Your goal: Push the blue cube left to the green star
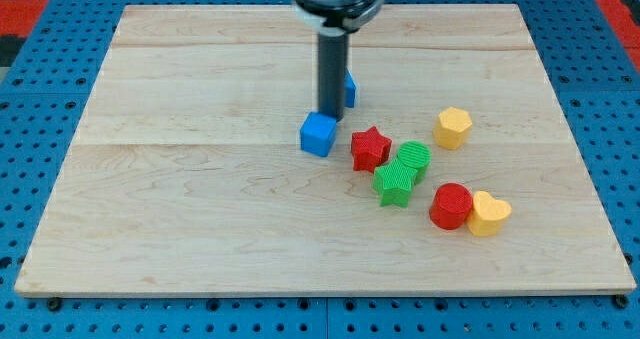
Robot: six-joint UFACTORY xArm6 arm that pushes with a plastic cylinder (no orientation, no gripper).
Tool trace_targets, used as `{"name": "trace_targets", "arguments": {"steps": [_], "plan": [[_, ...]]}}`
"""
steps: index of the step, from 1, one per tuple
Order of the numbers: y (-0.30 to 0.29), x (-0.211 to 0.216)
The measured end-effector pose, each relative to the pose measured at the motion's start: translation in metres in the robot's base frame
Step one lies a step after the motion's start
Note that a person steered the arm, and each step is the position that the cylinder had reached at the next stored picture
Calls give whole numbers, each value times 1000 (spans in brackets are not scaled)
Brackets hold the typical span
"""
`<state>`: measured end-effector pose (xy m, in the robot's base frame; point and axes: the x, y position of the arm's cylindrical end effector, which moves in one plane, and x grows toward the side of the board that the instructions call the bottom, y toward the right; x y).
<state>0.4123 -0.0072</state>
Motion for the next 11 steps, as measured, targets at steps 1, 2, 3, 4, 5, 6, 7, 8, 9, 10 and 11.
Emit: {"name": "trace_targets", "arguments": {"steps": [1, 2, 3, 4, 5, 6, 7, 8, 9, 10, 11], "plan": [[-54, 25], [-73, 54], [-75, 27], [-73, 13], [-50, 30], [-49, 56], [-49, 74], [-41, 50], [-29, 26], [-19, 28], [-21, 64]]}}
